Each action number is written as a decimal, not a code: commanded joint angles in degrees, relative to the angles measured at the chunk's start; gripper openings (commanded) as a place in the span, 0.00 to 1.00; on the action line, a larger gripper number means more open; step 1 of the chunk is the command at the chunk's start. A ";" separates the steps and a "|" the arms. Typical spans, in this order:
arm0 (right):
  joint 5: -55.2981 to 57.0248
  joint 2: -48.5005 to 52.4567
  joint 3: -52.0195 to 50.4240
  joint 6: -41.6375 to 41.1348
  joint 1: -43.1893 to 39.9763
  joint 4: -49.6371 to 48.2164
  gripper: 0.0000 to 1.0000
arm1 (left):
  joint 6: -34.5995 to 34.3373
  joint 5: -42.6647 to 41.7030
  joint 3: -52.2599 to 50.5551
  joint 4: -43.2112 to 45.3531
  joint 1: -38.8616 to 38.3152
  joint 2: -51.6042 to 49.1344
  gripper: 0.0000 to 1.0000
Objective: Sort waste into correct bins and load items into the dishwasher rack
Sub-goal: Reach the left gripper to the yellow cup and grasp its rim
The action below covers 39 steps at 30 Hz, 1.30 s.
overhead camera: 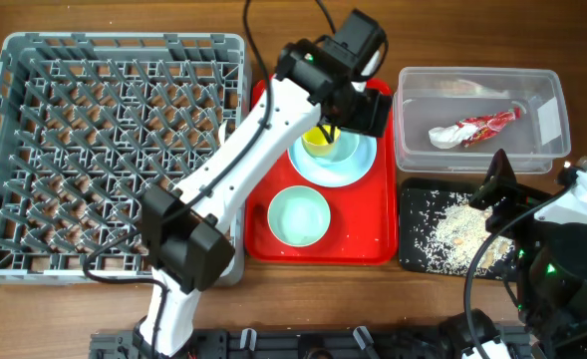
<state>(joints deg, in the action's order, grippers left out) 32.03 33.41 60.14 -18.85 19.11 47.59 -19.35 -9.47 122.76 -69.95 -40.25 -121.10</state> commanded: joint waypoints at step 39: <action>0.92 -0.15 0.50 -0.68 -0.13 0.07 1.00 | -2.10 12.17 -12.81 8.50 -0.81 -5.46 0.15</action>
<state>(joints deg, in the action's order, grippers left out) 32.03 33.43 60.14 -18.85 19.11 47.59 -21.10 1.91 110.93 -61.63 -40.80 -125.69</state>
